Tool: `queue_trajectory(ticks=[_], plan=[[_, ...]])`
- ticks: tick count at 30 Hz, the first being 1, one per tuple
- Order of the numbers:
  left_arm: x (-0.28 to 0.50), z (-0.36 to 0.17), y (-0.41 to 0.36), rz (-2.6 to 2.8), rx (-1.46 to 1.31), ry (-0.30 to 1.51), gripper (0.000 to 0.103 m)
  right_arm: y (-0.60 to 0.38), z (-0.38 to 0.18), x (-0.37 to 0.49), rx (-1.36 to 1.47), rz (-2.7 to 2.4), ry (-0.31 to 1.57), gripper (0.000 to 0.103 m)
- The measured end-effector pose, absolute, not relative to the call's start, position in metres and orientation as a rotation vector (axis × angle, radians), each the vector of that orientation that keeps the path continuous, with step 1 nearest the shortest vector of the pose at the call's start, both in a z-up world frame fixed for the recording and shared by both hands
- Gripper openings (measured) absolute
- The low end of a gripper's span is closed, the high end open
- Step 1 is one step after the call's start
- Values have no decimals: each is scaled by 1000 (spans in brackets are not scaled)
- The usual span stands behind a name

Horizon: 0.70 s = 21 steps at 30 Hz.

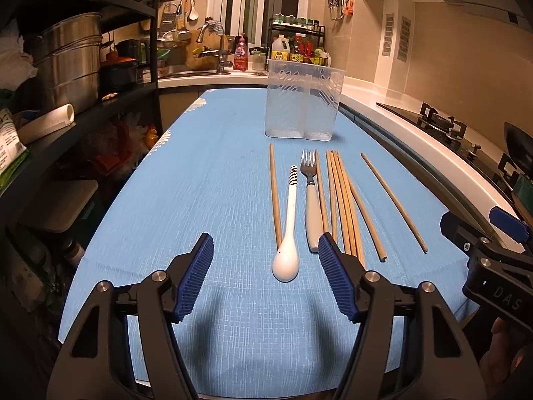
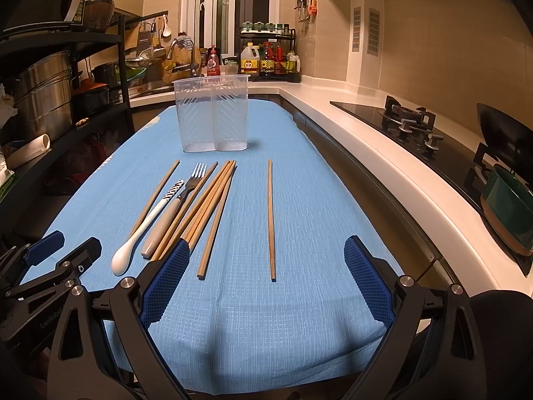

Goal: Organize utensils
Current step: 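Move both tools toward the utensils lying on the blue cloth, then close the left tool on a lone chopstick while the right tool grasps another chopstick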

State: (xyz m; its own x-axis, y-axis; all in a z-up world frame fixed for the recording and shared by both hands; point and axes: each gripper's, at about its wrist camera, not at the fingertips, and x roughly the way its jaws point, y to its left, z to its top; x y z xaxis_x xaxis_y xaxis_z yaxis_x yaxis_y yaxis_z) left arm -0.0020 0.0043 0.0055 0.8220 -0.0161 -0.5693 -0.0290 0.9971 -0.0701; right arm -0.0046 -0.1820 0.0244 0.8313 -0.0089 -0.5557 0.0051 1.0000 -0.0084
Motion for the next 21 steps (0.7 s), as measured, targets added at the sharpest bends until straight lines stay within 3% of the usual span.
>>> queue_trajectory(ticks=[4,10,13,16,21], plan=[[-3,6,2,-3,-71,595,64,-180,26,-7,-10,-8,584,92],[-4,5,0,24,-56,574,51,-180,25,-5,4,-5,589,91],[-1,3,4,20,-72,597,41,-185,21,0,11,-43,601,71],[8,-5,13,7,-114,676,22,-193,16,7,61,-56,622,51],[21,-16,22,-8,-169,741,19,-195,3,26,90,-58,691,30]])
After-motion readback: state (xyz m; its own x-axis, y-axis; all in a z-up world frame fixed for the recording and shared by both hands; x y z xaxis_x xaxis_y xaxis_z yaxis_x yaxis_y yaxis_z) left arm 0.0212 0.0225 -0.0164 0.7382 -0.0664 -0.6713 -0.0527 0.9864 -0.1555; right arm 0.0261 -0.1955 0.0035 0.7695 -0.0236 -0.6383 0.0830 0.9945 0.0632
